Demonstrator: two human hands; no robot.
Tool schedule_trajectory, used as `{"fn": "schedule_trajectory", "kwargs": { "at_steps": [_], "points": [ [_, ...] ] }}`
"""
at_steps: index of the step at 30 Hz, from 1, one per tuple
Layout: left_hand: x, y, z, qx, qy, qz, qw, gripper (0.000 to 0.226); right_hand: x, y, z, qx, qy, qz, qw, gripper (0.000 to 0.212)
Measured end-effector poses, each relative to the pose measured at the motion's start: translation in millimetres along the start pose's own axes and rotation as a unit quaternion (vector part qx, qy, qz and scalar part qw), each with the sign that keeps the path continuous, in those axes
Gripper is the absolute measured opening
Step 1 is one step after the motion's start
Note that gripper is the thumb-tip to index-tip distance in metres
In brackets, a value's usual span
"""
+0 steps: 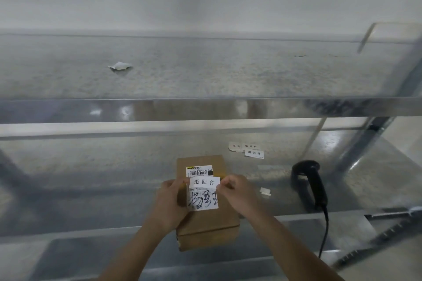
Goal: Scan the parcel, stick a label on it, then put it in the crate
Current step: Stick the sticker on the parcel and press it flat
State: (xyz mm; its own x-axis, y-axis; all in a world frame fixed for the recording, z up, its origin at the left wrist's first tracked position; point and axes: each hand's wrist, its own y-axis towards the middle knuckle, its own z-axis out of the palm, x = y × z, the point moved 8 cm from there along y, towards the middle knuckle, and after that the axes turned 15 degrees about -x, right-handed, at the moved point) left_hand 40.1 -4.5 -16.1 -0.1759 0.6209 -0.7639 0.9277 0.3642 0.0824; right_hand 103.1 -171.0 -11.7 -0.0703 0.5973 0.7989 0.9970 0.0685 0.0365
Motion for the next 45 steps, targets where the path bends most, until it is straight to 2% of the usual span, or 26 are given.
{"fn": "schedule_trajectory", "kwargs": {
  "at_steps": [4,7,10,13,16,19,22,25,28,31,36,45],
  "points": [
    [-2.3,-10.3,-1.7,0.007,-0.014,0.001,1.000,0.059,-0.6,-7.5,-2.1,-0.008,0.004,0.006,1.000,0.016],
    [-2.0,-9.5,-1.0,0.012,-0.007,-0.011,1.000,0.057,2.0,-3.4,-0.8,-0.053,-0.029,-0.013,0.998,0.008],
    [-5.8,-0.1,1.0,0.014,-0.002,-0.008,1.000,0.057,12.6,4.8,7.0,-0.064,0.012,-0.021,0.998,0.005],
    [-12.7,6.0,6.6,0.038,-0.055,-0.024,0.997,0.053,19.3,20.4,15.4,-0.074,0.027,-0.031,0.996,0.005],
    [-7.8,25.4,1.8,-0.021,-0.115,-0.078,0.990,0.032,19.8,38.2,21.5,-0.073,0.016,-0.031,0.997,0.009],
    [-3.0,54.5,-3.2,-0.083,-0.079,-0.088,0.989,0.005,19.1,56.3,28.8,-0.062,-0.011,-0.031,0.998,0.020],
    [-0.1,78.9,-2.3,-0.116,-0.048,-0.105,0.987,0.019,20.3,75.1,33.7,-0.071,-0.026,-0.044,0.996,0.023],
    [-1.9,94.7,-0.5,-0.129,-0.012,-0.096,0.987,0.018,14.1,91.4,36.1,-0.087,-0.050,-0.035,0.994,0.040],
    [0.6,105.9,1.8,-0.129,0.026,-0.082,0.988,0.017,6.1,99.9,41.4,-0.069,-0.069,-0.011,0.995,0.047],
    [7.0,109.4,3.5,-0.126,0.023,-0.109,0.986,0.016,0.9,100.0,50.0,-0.039,-0.030,0.012,0.999,0.047],
    [16.5,105.0,7.0,-0.123,-0.008,-0.163,0.979,0.021,-3.0,99.0,56.2,-0.060,-0.026,0.003,0.998,0.044],
    [16.2,92.4,5.3,-0.143,0.023,-0.144,0.979,0.024,-6.0,87.3,56.5,-0.095,-0.040,-0.018,0.995,0.048]
  ]
}}
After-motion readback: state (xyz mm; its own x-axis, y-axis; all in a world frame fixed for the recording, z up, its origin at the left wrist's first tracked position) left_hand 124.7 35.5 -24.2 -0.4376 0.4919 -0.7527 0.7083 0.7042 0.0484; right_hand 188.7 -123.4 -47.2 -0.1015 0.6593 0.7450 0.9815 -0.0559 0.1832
